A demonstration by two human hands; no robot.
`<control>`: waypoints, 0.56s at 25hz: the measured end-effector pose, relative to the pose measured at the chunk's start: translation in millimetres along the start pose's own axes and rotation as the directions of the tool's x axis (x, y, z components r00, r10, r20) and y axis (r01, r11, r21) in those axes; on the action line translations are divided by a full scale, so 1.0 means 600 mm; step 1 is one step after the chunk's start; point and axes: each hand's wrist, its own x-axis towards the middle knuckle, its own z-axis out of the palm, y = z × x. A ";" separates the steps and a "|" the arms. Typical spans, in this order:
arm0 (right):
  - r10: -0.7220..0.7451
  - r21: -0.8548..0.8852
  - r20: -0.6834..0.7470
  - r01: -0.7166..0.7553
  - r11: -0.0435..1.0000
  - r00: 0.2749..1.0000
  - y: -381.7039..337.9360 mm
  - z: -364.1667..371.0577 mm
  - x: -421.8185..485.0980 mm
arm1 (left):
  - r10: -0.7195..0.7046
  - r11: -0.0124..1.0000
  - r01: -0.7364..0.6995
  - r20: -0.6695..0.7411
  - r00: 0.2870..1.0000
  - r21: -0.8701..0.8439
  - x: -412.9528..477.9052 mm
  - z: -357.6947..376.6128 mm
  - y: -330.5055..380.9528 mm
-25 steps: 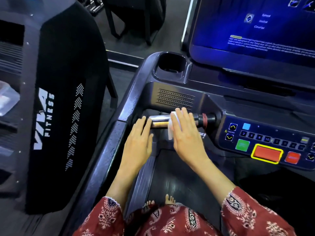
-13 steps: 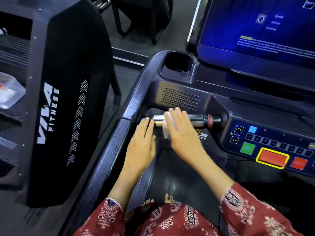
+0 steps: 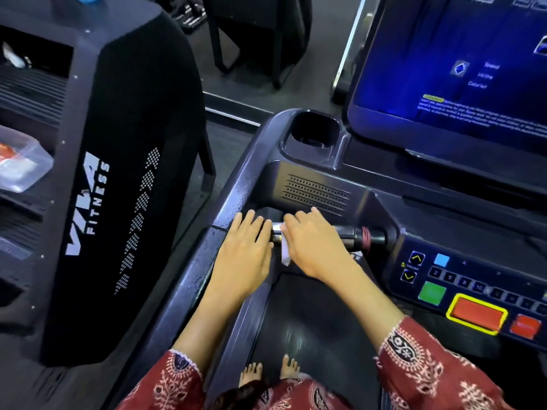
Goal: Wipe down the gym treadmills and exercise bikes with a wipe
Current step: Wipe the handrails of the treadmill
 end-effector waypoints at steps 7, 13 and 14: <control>0.097 0.156 0.096 -0.112 0.981 0.991 -0.014 -0.032 0.037 | -0.013 0.999 0.014 0.031 0.999 -0.039 0.024 -0.018 -0.056; 0.128 0.151 0.214 -0.162 0.975 0.968 0.015 -0.035 0.045 | 0.043 0.999 -0.042 0.042 0.998 -0.014 0.032 -0.011 -0.070; 0.150 0.134 0.208 -0.180 0.974 0.966 0.018 -0.037 0.041 | 0.070 0.998 -0.070 0.038 0.997 -0.011 0.031 -0.005 -0.068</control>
